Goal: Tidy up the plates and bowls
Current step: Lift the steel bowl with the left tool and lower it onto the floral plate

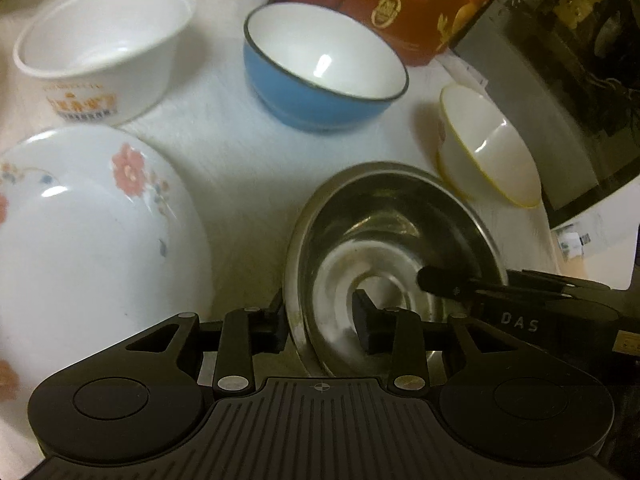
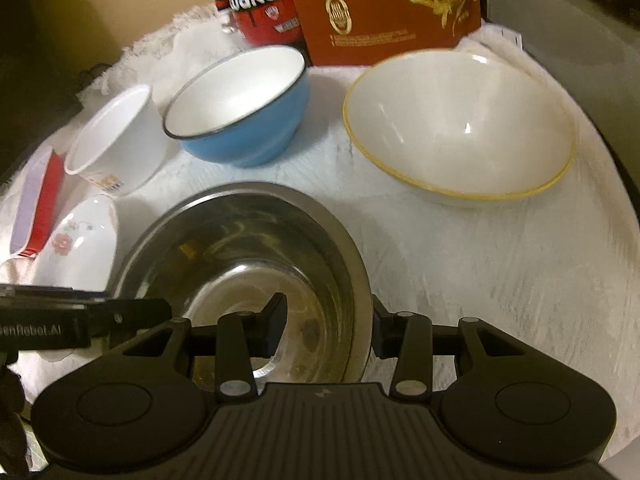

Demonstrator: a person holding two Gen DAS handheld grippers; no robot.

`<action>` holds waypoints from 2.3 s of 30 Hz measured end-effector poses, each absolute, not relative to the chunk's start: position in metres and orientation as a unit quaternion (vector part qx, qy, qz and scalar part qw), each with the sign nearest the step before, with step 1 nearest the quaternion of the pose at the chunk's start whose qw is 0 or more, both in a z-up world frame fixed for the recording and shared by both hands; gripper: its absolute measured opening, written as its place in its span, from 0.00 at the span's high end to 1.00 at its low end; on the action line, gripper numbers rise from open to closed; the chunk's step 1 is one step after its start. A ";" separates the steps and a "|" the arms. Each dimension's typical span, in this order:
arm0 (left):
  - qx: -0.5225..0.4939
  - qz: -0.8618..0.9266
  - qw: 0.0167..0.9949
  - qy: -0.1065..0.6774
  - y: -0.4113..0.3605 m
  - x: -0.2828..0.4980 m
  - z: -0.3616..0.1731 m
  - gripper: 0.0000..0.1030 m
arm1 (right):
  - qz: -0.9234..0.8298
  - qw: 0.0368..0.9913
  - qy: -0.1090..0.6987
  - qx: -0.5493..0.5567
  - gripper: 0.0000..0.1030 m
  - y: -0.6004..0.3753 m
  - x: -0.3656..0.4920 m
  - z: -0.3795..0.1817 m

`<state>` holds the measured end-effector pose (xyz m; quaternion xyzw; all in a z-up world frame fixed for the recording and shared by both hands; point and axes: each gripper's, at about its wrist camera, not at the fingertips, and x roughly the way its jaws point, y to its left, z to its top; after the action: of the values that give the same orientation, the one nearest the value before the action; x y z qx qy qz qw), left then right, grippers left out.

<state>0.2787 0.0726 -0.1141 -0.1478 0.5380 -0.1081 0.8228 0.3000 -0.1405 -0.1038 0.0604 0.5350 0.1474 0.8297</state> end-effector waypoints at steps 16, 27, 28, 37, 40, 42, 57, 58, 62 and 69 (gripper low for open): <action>-0.189 -0.017 0.880 0.435 0.145 0.250 -0.043 0.71 | 0.241 0.869 0.431 0.036 0.57 -0.077 0.299 -0.028; -0.229 0.134 0.855 0.446 0.230 0.218 -0.060 0.70 | 0.356 0.811 0.464 0.001 0.57 0.033 0.306 -0.055; -0.231 0.142 0.852 0.447 0.236 0.217 -0.062 0.70 | 0.362 0.807 0.466 -0.004 0.57 0.042 0.306 -0.058; -0.230 0.163 0.845 0.455 0.258 0.211 -0.073 0.71 | 0.381 0.785 0.487 -0.040 0.57 0.079 0.305 -0.079; -0.219 0.165 0.850 0.450 0.260 0.208 -0.075 0.73 | 0.377 0.785 0.490 -0.044 0.56 0.078 0.307 -0.080; -0.211 0.164 0.855 0.445 0.261 0.207 -0.074 0.73 | 0.374 0.790 0.484 -0.048 0.56 0.078 0.307 -0.080; -0.235 0.172 0.849 0.441 0.276 0.216 -0.090 0.47 | 0.313 0.830 0.459 -0.056 0.55 0.052 0.319 -0.078; -0.235 0.173 0.848 0.441 0.277 0.217 -0.090 0.46 | 0.311 0.825 0.469 -0.050 0.55 0.051 0.321 -0.083; -0.254 0.168 0.844 0.442 0.282 0.217 -0.095 0.45 | 0.311 0.803 0.508 -0.029 0.52 0.052 0.324 -0.099; -0.318 0.144 0.819 0.454 0.295 0.224 -0.118 0.50 | 0.313 0.785 0.535 -0.006 0.48 0.054 0.329 -0.110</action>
<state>0.2241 0.2946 -0.1179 -0.3183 0.4544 0.1440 0.8194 0.3286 0.0543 -0.1102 -0.0058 0.5351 0.3125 0.7848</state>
